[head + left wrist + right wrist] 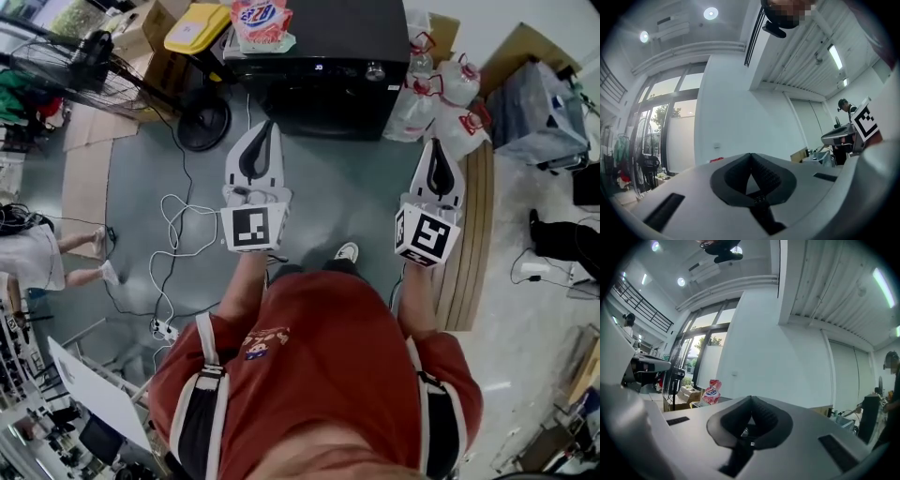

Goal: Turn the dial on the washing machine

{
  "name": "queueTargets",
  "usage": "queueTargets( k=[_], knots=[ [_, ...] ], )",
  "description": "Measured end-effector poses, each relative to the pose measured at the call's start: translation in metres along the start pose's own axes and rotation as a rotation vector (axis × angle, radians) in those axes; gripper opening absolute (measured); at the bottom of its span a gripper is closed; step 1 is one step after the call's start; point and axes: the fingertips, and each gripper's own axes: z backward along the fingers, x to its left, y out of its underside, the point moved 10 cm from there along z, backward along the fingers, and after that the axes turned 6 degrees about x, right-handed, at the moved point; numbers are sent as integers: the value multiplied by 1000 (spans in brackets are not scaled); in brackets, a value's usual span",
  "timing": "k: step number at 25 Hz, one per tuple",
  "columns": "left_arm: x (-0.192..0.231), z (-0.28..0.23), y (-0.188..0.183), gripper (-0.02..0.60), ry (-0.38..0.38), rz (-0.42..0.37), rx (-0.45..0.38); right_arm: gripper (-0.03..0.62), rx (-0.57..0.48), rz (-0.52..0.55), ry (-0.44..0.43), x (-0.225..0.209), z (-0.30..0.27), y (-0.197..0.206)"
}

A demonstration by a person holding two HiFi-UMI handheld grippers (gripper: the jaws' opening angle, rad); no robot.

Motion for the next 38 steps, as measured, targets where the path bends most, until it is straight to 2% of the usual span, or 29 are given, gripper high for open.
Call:
queueTargets(
  k=[4, 11, 20, 26, 28, 34, 38],
  knots=[
    [-4, -21, 9, 9, -12, -9, 25, 8, 18, 1, -22, -7, -25, 8],
    [18, -70, 39, 9, 26, 26, 33, 8, 52, 15, -12, 12, -75, 18],
    [87, -143, 75, 9, 79, 80, 16, 8, 66, 57, 18, 60, -159, 1],
    [134, -168, 104, 9, 110, 131, -11, 8, 58, 33, 29, 99, -206, 3],
    [145, -177, 115, 9, 130, 120, -16, 8, 66, 39, 36, 110, -218, 8],
    [156, -198, 142, 9, 156, 133, -16, 8, 93, 37, 36, 128, -239, 26],
    [152, -209, 155, 9, 165, 149, -17, 8, 125, 39, 48, 123, -251, 36]
  ],
)
